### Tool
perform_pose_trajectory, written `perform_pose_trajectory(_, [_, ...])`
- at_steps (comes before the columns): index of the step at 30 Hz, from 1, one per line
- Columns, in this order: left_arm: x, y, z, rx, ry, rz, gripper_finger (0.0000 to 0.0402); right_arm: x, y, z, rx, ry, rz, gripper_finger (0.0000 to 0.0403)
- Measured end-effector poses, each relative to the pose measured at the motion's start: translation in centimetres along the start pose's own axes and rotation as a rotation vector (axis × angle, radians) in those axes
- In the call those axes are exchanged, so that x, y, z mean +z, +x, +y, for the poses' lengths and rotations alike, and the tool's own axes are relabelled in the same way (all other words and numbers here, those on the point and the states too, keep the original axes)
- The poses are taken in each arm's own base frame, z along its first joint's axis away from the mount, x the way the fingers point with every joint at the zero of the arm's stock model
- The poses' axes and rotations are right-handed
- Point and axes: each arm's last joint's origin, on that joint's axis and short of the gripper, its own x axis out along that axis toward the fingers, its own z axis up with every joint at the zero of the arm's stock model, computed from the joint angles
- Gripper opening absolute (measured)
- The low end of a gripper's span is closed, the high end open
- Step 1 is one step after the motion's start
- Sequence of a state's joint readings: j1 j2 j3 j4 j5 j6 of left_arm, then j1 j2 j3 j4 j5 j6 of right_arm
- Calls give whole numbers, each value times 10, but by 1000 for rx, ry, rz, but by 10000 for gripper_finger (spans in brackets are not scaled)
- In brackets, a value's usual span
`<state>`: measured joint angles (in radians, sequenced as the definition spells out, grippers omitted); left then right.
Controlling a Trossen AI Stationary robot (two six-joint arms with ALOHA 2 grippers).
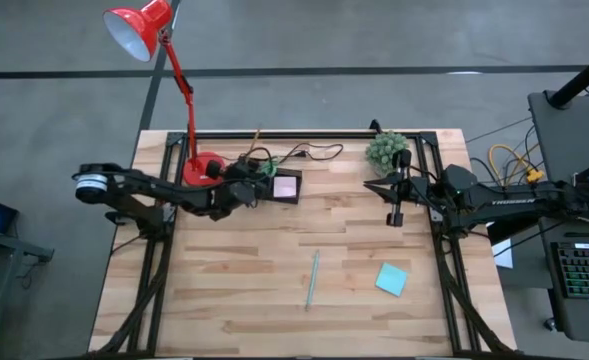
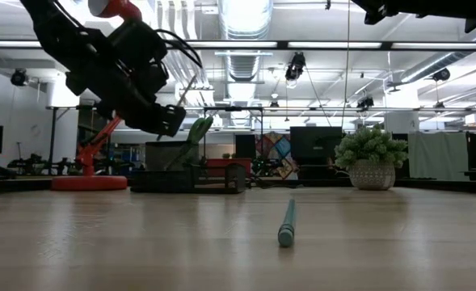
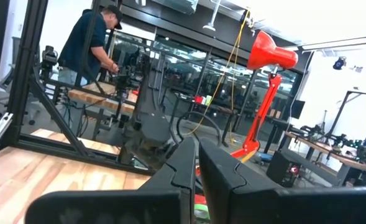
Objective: Pick and place office supplies into organizer
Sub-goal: Put the yellow pencil into the black mesh desk organizer
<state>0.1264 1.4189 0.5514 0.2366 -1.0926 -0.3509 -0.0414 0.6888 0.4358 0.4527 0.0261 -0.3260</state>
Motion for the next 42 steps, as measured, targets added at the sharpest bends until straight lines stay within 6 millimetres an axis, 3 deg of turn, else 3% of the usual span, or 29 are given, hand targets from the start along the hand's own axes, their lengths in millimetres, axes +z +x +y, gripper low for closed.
perform_pose_trajectory(14, [-2,13,-12,-25,49,-36,1,0,0,0,1,-15,2,13])
perform_pose_trajectory(32, [-5,14,-13,-34,66,-25,2,0,0,0,1,-15,4,13])
perform_pose_trajectory(42, [-5,14,-13,-49,88,-22,61,0,0,0,1,-17,4,13])
